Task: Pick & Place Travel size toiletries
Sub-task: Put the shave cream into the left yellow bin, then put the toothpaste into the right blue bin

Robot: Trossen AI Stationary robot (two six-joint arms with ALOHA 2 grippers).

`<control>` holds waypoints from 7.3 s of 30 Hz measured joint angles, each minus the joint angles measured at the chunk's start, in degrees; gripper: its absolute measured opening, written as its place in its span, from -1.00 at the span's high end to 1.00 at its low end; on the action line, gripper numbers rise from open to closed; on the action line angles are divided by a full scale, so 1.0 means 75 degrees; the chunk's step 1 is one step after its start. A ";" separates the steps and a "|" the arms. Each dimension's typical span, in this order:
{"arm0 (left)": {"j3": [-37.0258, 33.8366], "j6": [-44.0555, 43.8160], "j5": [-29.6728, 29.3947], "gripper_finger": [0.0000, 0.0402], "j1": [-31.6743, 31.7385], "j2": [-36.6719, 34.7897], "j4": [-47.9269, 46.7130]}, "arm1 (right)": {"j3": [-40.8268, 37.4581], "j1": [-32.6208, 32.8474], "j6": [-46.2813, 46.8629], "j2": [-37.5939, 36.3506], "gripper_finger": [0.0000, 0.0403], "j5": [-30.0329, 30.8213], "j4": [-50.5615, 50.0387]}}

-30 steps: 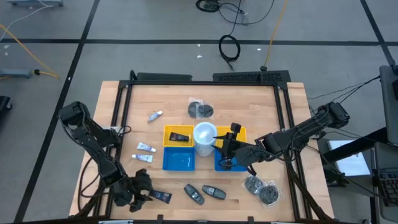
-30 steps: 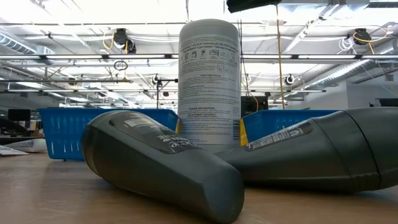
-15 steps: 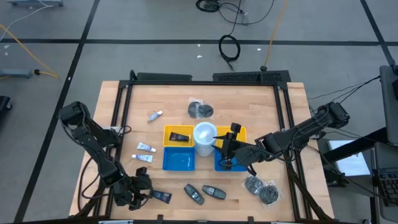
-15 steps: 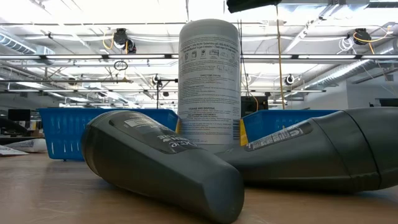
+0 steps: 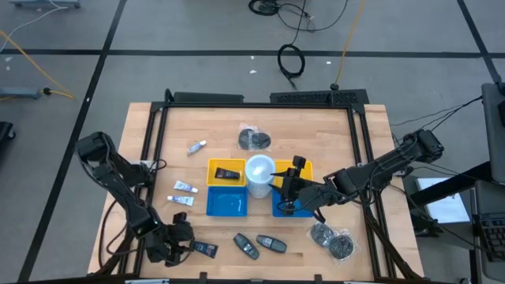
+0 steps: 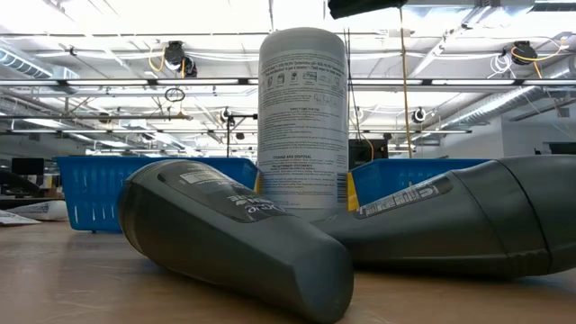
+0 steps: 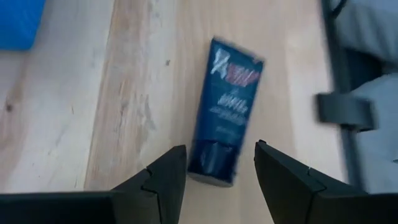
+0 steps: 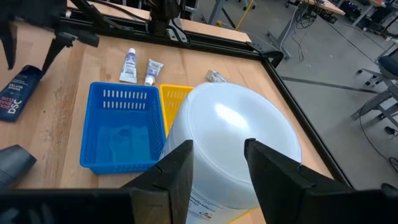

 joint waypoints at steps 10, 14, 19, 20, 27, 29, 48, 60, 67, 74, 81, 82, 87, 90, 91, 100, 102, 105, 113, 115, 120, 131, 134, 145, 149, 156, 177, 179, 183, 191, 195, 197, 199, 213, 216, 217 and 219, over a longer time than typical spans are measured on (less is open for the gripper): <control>0.0038 0.0090 0.0022 0.07 -0.0020 0.1188 0.0933 | 0.0000 0.0000 0.0000 0.0000 0.30 0.0000 -0.0004; 0.0032 0.0293 -0.0005 0.07 -0.0096 0.1218 0.0905 | 0.0000 0.0000 0.0000 0.0000 0.30 0.0000 -0.0004; 0.0026 0.0461 0.0004 0.07 -0.0201 0.1218 0.0793 | 0.0000 0.0000 0.0000 0.0000 0.30 0.0000 -0.0003; 0.0026 0.0459 0.0007 0.07 -0.0219 0.1218 0.0755 | 0.0000 0.0000 0.0000 0.0000 0.30 0.0000 -0.0003; 0.0023 0.0519 0.0056 0.07 -0.0258 0.1221 0.0678 | 0.0000 0.0000 -0.0002 0.0000 0.30 0.0000 -0.0003; 0.0023 0.0519 0.0062 0.07 -0.0268 0.1221 0.0672 | 0.0000 0.0000 0.0000 0.0000 0.30 0.0000 -0.0003; 0.0000 0.0527 0.0416 0.46 -0.0265 0.1012 0.1005 | 0.0000 -0.0003 0.0000 0.0000 0.30 -0.0002 -0.0003; -0.0026 0.1471 -0.0507 0.46 0.0219 -0.0640 0.0415 | 0.0000 0.0000 -0.0003 0.0000 0.30 0.0000 -0.0003; -0.0017 0.2435 -0.1529 0.46 0.0745 -0.1842 0.0472 | 0.0000 -0.0003 -0.0026 0.0000 0.30 0.0000 -0.0006; -0.0003 0.3732 -0.2549 0.46 0.1457 -0.2834 0.0477 | 0.0000 -0.0001 -0.0026 0.0000 0.30 -0.0001 -0.0006; 0.0000 0.3850 -0.2365 0.46 0.2874 -0.3116 -0.0159 | 0.0000 -0.0003 -0.0043 0.0000 0.30 0.0000 -0.0003; 0.0000 0.3813 -0.2272 0.46 0.3119 -0.3114 -0.0360 | 0.0000 0.0000 -0.0058 0.0000 0.30 0.0000 -0.0003; 0.0000 0.3637 -0.1780 0.46 0.4306 -0.3116 -0.0813 | 0.0000 -0.0003 -0.0090 0.0000 0.30 0.0000 -0.0003; 0.0000 0.3889 -0.1344 0.46 0.4933 -0.3116 -0.0819 | 0.0000 -0.0003 -0.0128 0.0000 0.30 -0.0002 -0.0003; 0.0000 0.3949 -0.1280 0.46 0.5129 -0.3116 -0.0833 | -0.0002 -0.0003 -0.0167 0.0000 0.30 0.0000 -0.0003; 0.0003 0.4208 -0.0454 0.46 0.6747 -0.3092 -0.1465 | 0.0000 -0.0003 -0.0233 0.0000 0.30 -0.0001 -0.0006; 0.0003 0.4212 -0.0238 0.46 0.6986 -0.3092 -0.1537 | 0.0000 -0.0003 -0.0257 0.0000 0.30 0.0000 -0.0006; 0.0003 0.4230 0.0020 0.46 0.7229 -0.3092 -0.1530 | 0.0000 -0.0003 -0.0259 0.0000 0.30 0.0000 -0.0015; 0.0003 0.4316 0.0044 0.46 0.7402 -0.3089 -0.1546 | 0.0000 -0.0003 -0.0259 0.0000 0.30 0.0000 -0.0027; 0.0003 0.4313 0.0047 0.46 0.7400 -0.3089 -0.1546 | 0.0000 -0.0003 -0.0262 0.0003 0.30 -0.0003 -0.0032; 0.0003 0.4249 0.0289 0.45 0.7399 -0.3089 -0.1546 | 0.0000 -0.0002 -0.0306 0.0000 0.30 0.0000 -0.0032; 0.0003 0.4234 0.0289 0.04 0.7399 -0.3088 -0.1532 | 0.0000 -0.0003 -0.0318 0.0000 0.30 -0.0003 -0.0035; 0.0003 0.4234 0.0289 0.04 0.7399 -0.3088 -0.1532 | 0.0000 -0.0003 -0.0318 0.0000 0.30 0.0000 -0.0035; 0.0006 0.4057 -0.0325 0.13 0.7522 -0.3087 -0.2140 | 0.0000 -0.0003 -0.0318 0.0000 0.30 -0.0002 -0.0038; 0.0006 0.3169 -0.0838 0.13 0.7865 -0.3087 -0.3276 | 0.0000 -0.0003 -0.0318 0.0000 0.30 0.0000 -0.0038; 0.0006 0.2192 -0.0700 0.13 0.8492 -0.3087 -0.4378 | -0.0009 -0.0003 -0.0318 0.0000 0.30 -0.0001 -0.0038; -0.0038 0.2424 -0.0323 0.13 0.9902 -0.3089 -0.5620 | -0.0009 0.0000 -0.0289 0.0000 0.30 0.0000 -0.0038; -0.0083 0.2456 -0.0296 0.13 0.9975 -0.3087 -0.5623 | -0.0009 -0.0003 -0.0289 0.0000 0.30 0.0000 -0.0038; -0.0212 0.2524 -0.0109 0.13 1.0053 -0.3087 -0.5534 | -0.0009 -0.0003 -0.0287 0.0000 0.30 -0.0001 -0.0038; -0.0625 0.2596 -0.0100 0.13 1.0072 -0.3087 -0.5447 | -0.0009 -0.0003 -0.0286 0.0000 0.30 0.0000 -0.0038; -0.0771 0.2588 -0.0139 0.13 1.0072 -0.3087 -0.5310 | -0.0009 -0.0002 -0.0286 0.0000 0.30 0.0000 -0.0040; -0.0870 0.2602 -0.0134 0.13 1.0072 -0.3087 -0.4962 | -0.0009 -0.0002 -0.0286 0.0000 0.30 -0.0001 -0.0038; -0.1004 0.2706 -0.0090 0.13 1.0072 -0.3087 -0.4478 | -0.0009 -0.0002 -0.0286 0.0000 0.30 -0.0001 -0.0038; -0.1422 0.2844 -0.0183 0.13 1.0072 -0.3087 -0.4073 | -0.0009 -0.0003 -0.0283 0.0000 0.30 -0.0003 -0.0038; -0.1520 0.2799 -0.0184 0.13 1.0072 -0.3087 -0.4067 | -0.0009 -0.0002 -0.0284 0.0000 0.30 -0.0001 -0.0038; -0.1550 0.2798 -0.0183 0.13 1.0072 -0.3087 -0.4051 | -0.0009 -0.0003 -0.0283 0.0000 0.30 0.0000 -0.0038; -0.1600 0.2798 -0.0186 0.13 1.0072 -0.3087 -0.3925 | -0.0009 -0.0003 -0.0283 0.0002 0.30 0.0000 -0.0038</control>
